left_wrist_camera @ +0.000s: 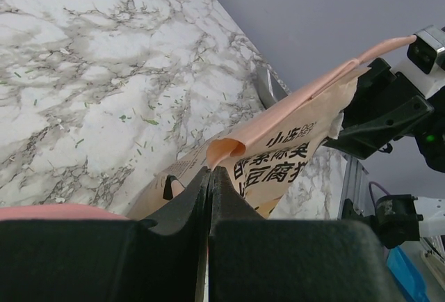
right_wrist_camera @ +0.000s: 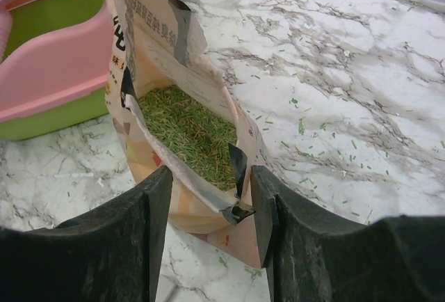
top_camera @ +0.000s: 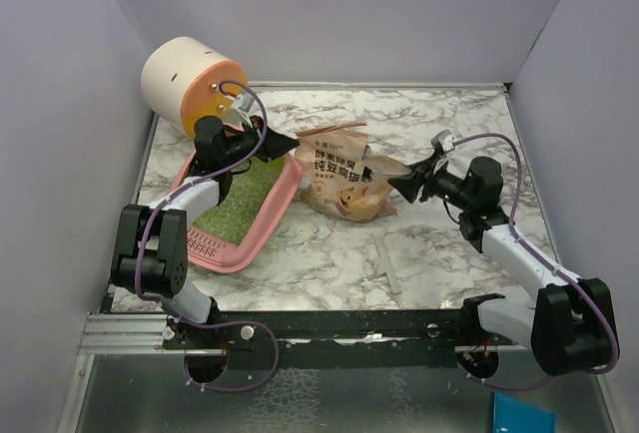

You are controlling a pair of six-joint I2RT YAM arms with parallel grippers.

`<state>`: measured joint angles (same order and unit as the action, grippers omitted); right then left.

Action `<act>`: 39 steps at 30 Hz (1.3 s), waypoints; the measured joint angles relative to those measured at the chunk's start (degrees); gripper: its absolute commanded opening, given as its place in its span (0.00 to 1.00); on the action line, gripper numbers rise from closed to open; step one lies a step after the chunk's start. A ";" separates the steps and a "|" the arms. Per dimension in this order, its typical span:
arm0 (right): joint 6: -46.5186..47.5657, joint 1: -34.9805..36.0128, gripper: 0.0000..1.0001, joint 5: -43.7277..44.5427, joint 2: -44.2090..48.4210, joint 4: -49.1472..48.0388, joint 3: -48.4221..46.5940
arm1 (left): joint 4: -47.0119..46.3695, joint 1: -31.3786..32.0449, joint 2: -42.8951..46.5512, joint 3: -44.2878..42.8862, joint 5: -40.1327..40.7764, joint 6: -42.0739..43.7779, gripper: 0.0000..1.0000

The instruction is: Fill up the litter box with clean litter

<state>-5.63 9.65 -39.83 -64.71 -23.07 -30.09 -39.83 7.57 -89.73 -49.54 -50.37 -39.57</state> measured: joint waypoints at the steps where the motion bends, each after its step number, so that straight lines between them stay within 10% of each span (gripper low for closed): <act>1: 0.11 0.00 0.49 -0.04 -0.33 -0.28 0.04 | 0.02 -0.02 -0.37 -0.28 -0.02 0.00 0.00; 8: -0.55 -0.02 0.09 -0.57 -2.05 -7.91 3.15 | -0.07 -0.33 -1.77 -0.72 -0.15 -0.24 0.00; 14: -3.21 -0.09 0.01 -0.09 -0.22 -12.76 7.10 | -0.22 -0.70 -2.12 -0.72 -0.39 -0.50 0.00; 20: -7.80 -2.21 0.01 1.42 2.73 -5.79 5.33 | 6.56 -0.63 -2.10 -4.26 -1.27 2.25 0.00; 28: -20.39 -10.88 0.01 -6.23 3.26 1.75 1.60 | 40.11 1.46 -0.50 -18.34 2.40 19.85 0.00; 32: -23.96 -11.28 0.04 -11.45 1.38 2.75 0.44 | 45.42 1.40 2.82 -17.18 2.69 23.17 0.30; 34: -24.17 -11.28 0.23 -12.94 1.40 2.95 0.44 | 43.65 1.31 5.07 -14.58 2.10 22.69 0.48; 39: -21.68 -11.28 0.43 -14.12 2.95 5.77 0.15 | 32.39 1.11 8.55 -7.19 -0.22 18.23 0.61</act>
<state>-27.31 -1.63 -53.95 -61.76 -17.30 -29.93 -7.44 8.69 -81.19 -56.73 -50.59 -21.34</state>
